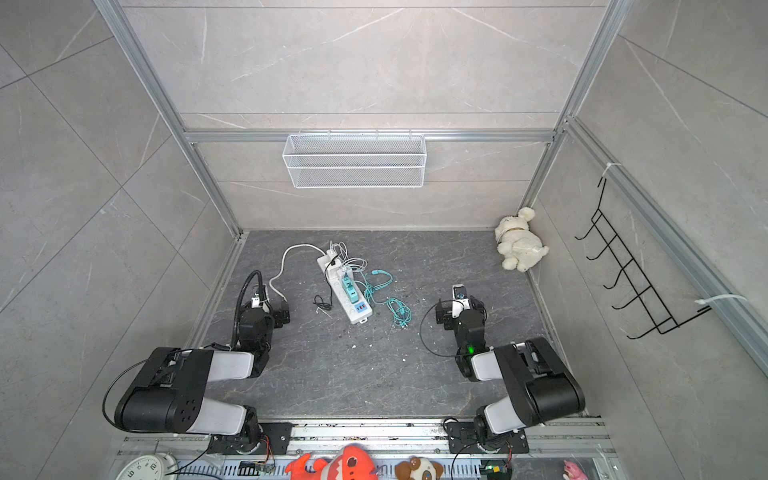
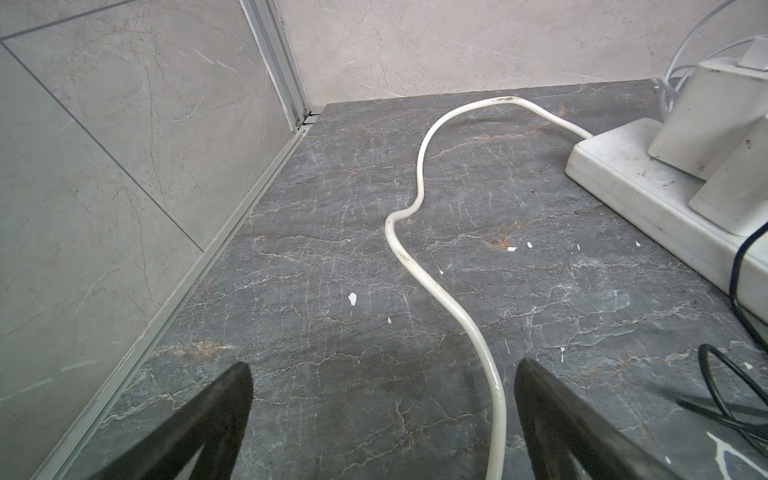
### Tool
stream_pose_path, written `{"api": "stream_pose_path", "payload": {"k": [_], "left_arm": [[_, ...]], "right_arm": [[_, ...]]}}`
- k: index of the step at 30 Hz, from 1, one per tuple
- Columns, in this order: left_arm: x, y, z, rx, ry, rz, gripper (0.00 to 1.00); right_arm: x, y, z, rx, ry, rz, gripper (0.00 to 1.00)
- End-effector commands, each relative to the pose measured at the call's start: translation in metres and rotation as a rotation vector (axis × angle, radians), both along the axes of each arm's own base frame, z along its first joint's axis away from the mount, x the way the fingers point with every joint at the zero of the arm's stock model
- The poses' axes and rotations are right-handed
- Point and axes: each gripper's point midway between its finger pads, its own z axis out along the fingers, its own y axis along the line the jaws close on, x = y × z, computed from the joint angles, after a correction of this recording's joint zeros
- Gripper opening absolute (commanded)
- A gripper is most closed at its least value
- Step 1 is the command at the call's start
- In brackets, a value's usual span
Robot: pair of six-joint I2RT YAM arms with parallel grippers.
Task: Insert the plug
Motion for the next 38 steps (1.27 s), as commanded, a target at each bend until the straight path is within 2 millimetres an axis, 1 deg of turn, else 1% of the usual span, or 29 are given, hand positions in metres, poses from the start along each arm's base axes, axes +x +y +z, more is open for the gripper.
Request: {"api": "stream_pose_path", "payload": {"k": [1,2,3,6,7,8,9,12,14,17,26,28,33,38], "left_arm": [[0.006,0.002,0.013,-0.009,-0.049,-0.003,1.0],[0.006,0.002,0.013,-0.009,-0.052,-0.002,1.0],[0.005,0.003,0.013,-0.009,-0.053,0.001,1.0],[-0.001,0.004,0.012,-0.014,-0.089,0.003,1.0],[-0.004,0.004,0.008,-0.022,-0.094,0.001,1.0],[-0.001,0.003,0.007,-0.004,-0.114,-0.004,1.0],[0.002,0.003,0.011,0.017,-0.14,-0.005,1.0],[0.002,0.004,0.004,-0.021,-0.065,0.0,1.0],[0.006,0.006,0.006,-0.013,-0.082,0.012,1.0],[0.005,0.007,0.004,-0.021,-0.065,0.013,1.0],[0.006,0.008,0.004,-0.021,-0.061,0.019,1.0],[0.005,0.008,0.004,-0.022,-0.06,0.019,1.0],[0.007,0.008,0.003,-0.022,-0.056,0.021,1.0],[0.01,0.013,0.001,-0.036,-0.031,0.041,1.0]], "right_arm": [[0.007,0.01,0.019,0.032,-0.04,0.055,0.99],[0.011,0.006,0.021,0.037,-0.065,0.03,0.99],[0.011,0.004,0.024,0.037,-0.093,0.02,0.99],[0.002,0.002,0.023,0.041,-0.092,0.013,0.99],[0.005,0.002,0.025,0.042,-0.102,0.01,0.99],[0.008,0.002,0.025,0.038,-0.104,0.008,0.99],[0.008,0.002,0.025,0.038,-0.099,0.009,0.99],[0.01,0.003,0.021,0.036,-0.059,0.01,0.99],[0.016,0.001,0.02,0.041,-0.048,-0.004,0.99],[0.01,-0.002,0.021,0.037,-0.068,-0.014,0.99],[0.011,-0.002,0.022,0.037,-0.066,-0.016,0.99],[0.016,-0.001,0.018,0.038,-0.035,-0.022,0.99],[0.019,-0.002,0.017,0.044,-0.022,-0.024,0.99],[0.03,-0.009,0.011,0.096,0.054,-0.017,0.99]]}}
